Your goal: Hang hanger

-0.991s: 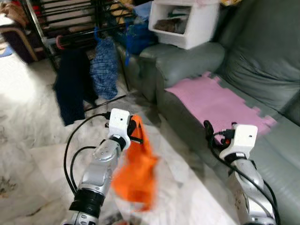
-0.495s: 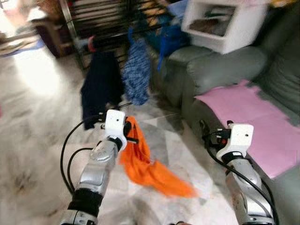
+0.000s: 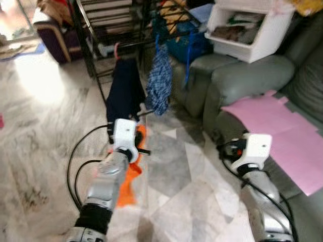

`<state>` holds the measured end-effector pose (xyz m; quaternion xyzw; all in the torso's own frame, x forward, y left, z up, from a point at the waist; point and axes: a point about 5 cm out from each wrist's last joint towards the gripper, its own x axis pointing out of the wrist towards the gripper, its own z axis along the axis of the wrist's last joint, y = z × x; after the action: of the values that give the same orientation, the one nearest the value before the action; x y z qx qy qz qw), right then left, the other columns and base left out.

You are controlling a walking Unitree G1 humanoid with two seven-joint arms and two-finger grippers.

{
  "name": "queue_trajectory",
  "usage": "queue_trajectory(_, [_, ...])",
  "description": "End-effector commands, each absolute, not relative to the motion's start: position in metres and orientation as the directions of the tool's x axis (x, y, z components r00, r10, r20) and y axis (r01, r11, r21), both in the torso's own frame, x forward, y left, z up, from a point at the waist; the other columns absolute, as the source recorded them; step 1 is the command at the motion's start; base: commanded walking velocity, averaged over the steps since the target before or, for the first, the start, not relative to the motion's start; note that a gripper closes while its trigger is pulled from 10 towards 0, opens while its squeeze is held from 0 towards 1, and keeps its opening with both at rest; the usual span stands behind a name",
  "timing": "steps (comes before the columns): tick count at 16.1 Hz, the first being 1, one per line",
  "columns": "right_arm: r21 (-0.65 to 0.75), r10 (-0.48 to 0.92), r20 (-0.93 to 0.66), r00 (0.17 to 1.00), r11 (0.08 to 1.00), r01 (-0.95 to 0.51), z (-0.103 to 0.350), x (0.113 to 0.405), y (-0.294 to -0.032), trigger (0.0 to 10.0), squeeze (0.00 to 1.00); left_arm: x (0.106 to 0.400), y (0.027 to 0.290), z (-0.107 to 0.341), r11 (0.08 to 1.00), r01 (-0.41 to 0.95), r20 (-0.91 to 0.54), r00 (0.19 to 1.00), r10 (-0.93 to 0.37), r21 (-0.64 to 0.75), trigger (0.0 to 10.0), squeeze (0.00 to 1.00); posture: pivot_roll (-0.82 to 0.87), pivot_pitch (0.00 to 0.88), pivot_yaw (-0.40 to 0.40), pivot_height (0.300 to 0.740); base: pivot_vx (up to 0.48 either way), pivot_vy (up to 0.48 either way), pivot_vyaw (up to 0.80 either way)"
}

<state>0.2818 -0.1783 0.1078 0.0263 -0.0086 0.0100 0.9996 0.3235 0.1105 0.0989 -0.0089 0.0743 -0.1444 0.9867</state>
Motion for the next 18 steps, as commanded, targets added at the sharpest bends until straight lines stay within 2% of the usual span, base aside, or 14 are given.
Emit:
queue_trajectory(1, [0.056,0.021,0.027,0.999,0.998,-0.022,0.11,0.28,-0.178,10.0,0.0,0.322,0.118,0.107,0.969,0.246,-0.091,0.965,-0.246,-0.012,10.0,0.0,-0.06,0.082,0.014,0.74,0.0,0.0,0.0])
queue_trajectory(7, [0.041,0.025,0.051,0.998,0.999,-0.027,0.117,0.277,-0.179,10.0,0.0,0.307,0.152,0.109,0.992,0.128,-0.028,0.991,-0.128,-0.009,10.0,0.0,-0.05,0.084,0.009,0.74,0.0,0.0,0.0])
queue_trajectory(14, [0.016,0.037,0.058,0.998,0.999,-0.038,0.118,0.28,-0.178,10.0,0.0,0.308,0.143,0.109,0.99,0.137,-0.033,0.99,-0.138,-0.031,10.0,0.0,-0.06,0.077,0.005,0.74,0.0,0.0,0.24])
queue_trajectory(18, [-0.004,0.032,0.057,0.998,0.999,-0.032,0.117,0.281,-0.179,10.0,0.0,0.309,0.136,0.108,0.985,0.169,-0.036,0.985,-0.17,-0.041,10.0,0.0,-0.06,0.071,0.01,0.74,0.316,0.0,0.0])
